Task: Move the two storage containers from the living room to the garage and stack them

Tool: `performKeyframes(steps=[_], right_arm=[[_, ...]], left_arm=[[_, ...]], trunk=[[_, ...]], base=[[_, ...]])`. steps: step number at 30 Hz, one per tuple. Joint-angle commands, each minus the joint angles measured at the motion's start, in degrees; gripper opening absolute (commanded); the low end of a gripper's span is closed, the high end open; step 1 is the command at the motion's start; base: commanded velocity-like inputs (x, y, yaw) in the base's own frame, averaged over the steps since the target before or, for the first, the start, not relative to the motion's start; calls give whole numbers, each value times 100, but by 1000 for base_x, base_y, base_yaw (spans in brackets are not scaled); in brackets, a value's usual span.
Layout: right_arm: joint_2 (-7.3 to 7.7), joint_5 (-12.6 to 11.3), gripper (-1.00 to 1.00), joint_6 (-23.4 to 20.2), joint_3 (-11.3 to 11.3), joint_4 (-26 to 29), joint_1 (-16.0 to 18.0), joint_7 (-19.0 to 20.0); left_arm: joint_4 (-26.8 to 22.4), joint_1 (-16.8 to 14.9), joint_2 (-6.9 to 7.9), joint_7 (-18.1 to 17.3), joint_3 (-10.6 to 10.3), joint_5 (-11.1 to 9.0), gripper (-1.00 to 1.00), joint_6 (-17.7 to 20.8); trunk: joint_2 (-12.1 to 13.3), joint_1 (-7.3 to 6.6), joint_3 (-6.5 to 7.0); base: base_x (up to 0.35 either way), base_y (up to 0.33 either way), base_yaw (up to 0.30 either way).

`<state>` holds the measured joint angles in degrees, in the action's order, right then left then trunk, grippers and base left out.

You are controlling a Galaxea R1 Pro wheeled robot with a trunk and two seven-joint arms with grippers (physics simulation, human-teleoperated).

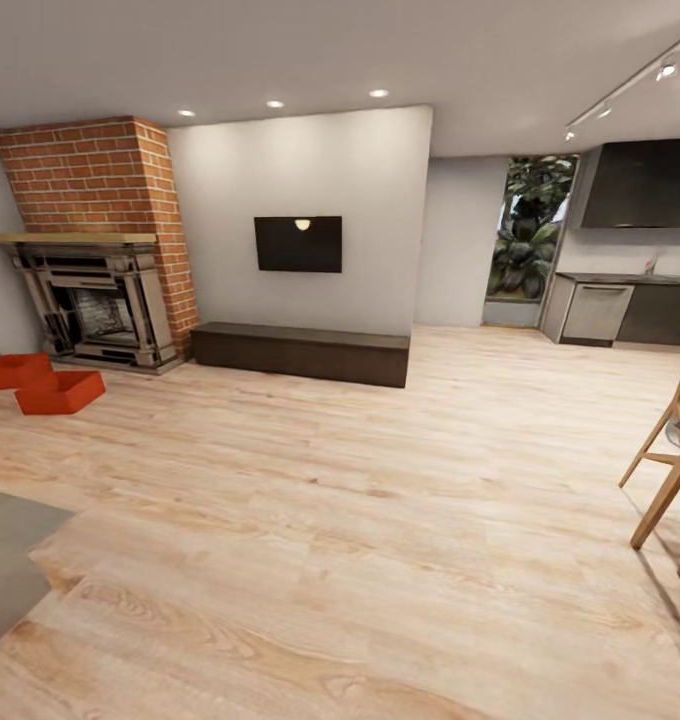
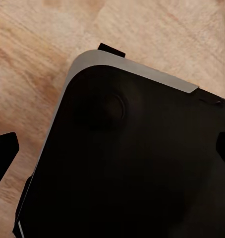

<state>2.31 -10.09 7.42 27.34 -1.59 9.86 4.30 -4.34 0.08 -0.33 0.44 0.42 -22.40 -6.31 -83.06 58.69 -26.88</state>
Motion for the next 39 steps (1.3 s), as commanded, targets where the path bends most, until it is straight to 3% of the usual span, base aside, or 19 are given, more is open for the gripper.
performKeyframes(steps=[1,19,39], right_arm=[[-3,-68,100,33,34,-17,7,33],[5,-93,100,40,-1,-17,7,36],[6,-98,100,41,-10,-17,7,36]], left_arm=[[-6,1,1,3,2,-21,100,-11],[-6,1,-2,6,2,-24,100,-19],[-6,0,0,4,2,-22,100,-14]], trunk=[[-2,3,-5],[-2,3,-5],[-2,3,-5]], base=[[325,0,0],[325,0,21],[325,0,248]])
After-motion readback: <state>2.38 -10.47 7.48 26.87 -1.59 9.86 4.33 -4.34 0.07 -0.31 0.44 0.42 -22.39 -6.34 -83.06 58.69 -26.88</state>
